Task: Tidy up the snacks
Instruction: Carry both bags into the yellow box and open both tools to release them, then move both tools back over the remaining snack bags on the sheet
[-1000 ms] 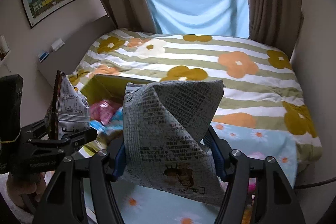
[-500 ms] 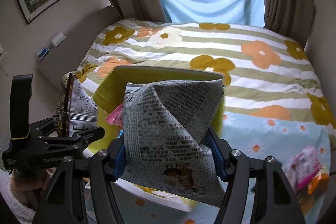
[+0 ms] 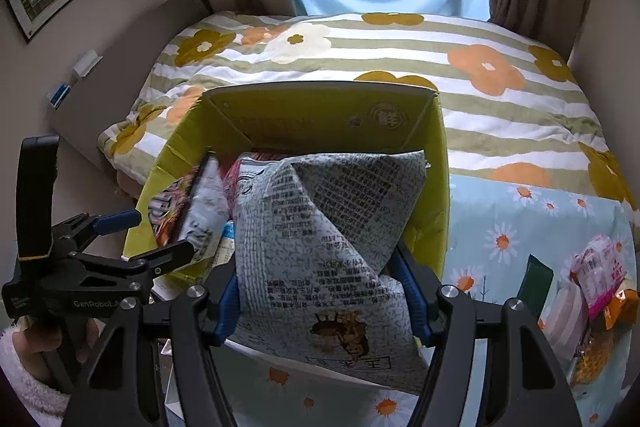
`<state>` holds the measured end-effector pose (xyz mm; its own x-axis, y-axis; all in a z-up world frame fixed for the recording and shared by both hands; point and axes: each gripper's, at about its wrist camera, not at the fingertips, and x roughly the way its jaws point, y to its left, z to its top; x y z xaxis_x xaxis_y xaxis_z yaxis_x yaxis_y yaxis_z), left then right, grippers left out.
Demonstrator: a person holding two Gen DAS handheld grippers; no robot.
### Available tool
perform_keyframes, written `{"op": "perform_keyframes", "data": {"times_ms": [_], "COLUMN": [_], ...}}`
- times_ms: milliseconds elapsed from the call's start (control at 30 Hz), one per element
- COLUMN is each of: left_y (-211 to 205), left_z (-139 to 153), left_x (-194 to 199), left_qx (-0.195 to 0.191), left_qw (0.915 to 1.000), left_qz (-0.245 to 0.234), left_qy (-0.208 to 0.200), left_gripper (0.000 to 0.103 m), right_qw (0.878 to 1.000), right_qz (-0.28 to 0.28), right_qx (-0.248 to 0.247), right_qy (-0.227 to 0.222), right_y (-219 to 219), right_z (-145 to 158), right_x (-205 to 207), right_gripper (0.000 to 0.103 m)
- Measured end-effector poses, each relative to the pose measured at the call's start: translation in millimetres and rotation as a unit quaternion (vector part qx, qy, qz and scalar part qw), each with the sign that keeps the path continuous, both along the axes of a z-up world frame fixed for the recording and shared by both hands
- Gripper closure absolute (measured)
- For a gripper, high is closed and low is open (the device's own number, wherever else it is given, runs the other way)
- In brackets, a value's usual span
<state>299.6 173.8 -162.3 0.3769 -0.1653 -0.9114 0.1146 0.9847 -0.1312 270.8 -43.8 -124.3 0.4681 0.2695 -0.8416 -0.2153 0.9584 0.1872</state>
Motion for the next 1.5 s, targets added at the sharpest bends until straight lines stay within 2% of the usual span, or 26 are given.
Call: {"op": "perform_keyframes", "data": {"times_ms": [300, 533, 567, 600, 667, 767, 900, 1167, 1300, 1500], "left_y": [2, 7, 7, 7, 7, 8, 6, 5, 0, -18], "left_z": [8, 5, 4, 3, 2, 0, -2, 9, 16, 25], "left_x": [-16, -20, -20, -21, -23, -24, -25, -24, -21, -18], "left_qx": [0.012, 0.006, 0.005, 0.006, 0.010, 0.008, 0.009, 0.005, -0.003, -0.008], "left_qw": [0.9998, 0.9994, 0.9995, 0.9995, 0.9994, 0.9993, 0.9994, 0.9994, 0.9992, 0.9977], "left_qz": [0.015, 0.029, 0.029, 0.029, 0.030, 0.036, 0.032, 0.023, 0.008, -0.034], "left_qy": [-0.011, -0.017, -0.013, -0.012, -0.014, -0.010, -0.007, -0.027, -0.040, -0.058], "left_gripper": [0.001, 0.001, 0.001, 0.001, 0.001, 0.001, 0.001, 0.001, 0.001, 0.001], "right_qw": [1.000, 1.000, 1.000, 1.000, 1.000, 1.000, 1.000, 0.999, 0.998, 0.996], "right_qz": [0.006, 0.011, 0.010, 0.010, 0.016, 0.013, 0.004, -0.007, -0.011, -0.061], "right_qx": [0.016, 0.000, -0.001, 0.000, -0.002, -0.016, -0.007, -0.014, -0.030, -0.025], "right_qy": [0.007, -0.002, -0.003, -0.003, -0.009, -0.020, -0.019, -0.037, -0.052, -0.061], "right_y": [-1, 3, 4, 5, 6, 5, -2, -6, -7, -27], "right_z": [-4, -14, -16, -18, -21, -23, -23, -13, -5, 8], "right_x": [0, 1, -1, -1, -3, -7, -9, -18, -24, -38], "right_gripper": [0.041, 0.039, 0.031, 0.016, 0.003, 0.002, 0.002, 0.002, 0.002, 0.002]}}
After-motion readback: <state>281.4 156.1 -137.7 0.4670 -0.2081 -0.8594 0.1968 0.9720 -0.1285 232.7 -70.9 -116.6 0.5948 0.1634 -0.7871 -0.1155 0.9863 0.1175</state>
